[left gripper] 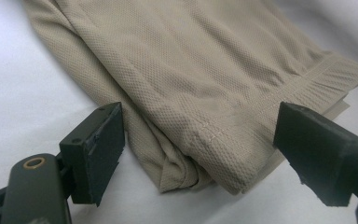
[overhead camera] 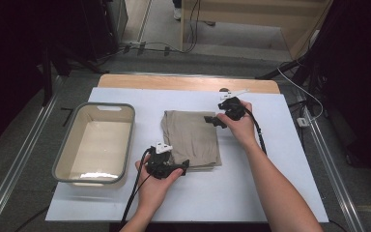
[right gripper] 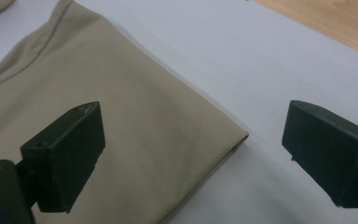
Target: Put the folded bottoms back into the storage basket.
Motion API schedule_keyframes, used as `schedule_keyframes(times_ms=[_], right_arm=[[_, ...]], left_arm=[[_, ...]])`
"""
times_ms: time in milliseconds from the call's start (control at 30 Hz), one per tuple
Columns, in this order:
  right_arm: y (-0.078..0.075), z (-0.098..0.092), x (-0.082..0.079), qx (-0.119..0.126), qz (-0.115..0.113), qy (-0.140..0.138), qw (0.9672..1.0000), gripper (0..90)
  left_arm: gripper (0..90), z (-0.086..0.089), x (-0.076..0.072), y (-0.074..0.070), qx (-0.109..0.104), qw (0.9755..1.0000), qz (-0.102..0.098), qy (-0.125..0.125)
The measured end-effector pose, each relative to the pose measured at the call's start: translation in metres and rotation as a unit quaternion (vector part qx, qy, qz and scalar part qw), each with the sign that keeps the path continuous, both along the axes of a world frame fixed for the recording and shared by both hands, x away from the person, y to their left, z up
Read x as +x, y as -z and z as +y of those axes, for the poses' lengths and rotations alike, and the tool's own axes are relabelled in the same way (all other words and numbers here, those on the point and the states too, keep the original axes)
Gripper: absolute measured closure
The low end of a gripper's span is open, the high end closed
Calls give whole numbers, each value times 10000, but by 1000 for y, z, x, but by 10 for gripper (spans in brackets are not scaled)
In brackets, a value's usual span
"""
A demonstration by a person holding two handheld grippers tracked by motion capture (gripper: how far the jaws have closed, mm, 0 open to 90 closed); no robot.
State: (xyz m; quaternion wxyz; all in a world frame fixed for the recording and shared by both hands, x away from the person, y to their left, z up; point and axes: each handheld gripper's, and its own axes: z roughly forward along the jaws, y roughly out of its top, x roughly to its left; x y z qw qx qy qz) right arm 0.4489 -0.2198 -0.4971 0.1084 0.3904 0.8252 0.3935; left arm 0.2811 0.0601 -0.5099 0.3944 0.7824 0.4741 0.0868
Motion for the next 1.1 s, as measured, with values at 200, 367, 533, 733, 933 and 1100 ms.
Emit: schedule_keyframes(times_ms=[200, 367, 533, 733, 933, 1100], right_arm=[[15, 6, 9, -175, 105, 148, 9997, 188], [21, 7, 12, -60, 159, 127, 9998, 273], [21, 8, 10, -29, 145, 35, 9999, 400], [21, 8, 8, 103, 297, -62, 9995, 523], [21, 5, 6, 252, 425, -197, 9986, 724], [19, 4, 4, 233, 359, -245, 9988, 799]], left_arm=[[160, 2, 1, 0, -70, 10000, 35, 17], [152, 4, -2, -2, 65, 9999, 33, 82], [134, 11, -3, -5, -55, 10000, -5, 77], [113, 17, 1, -9, -308, 9994, 32, 134], [111, 16, 12, -13, -466, 9988, 110, 123], [111, 11, 16, -3, -255, 9992, 300, 28]])
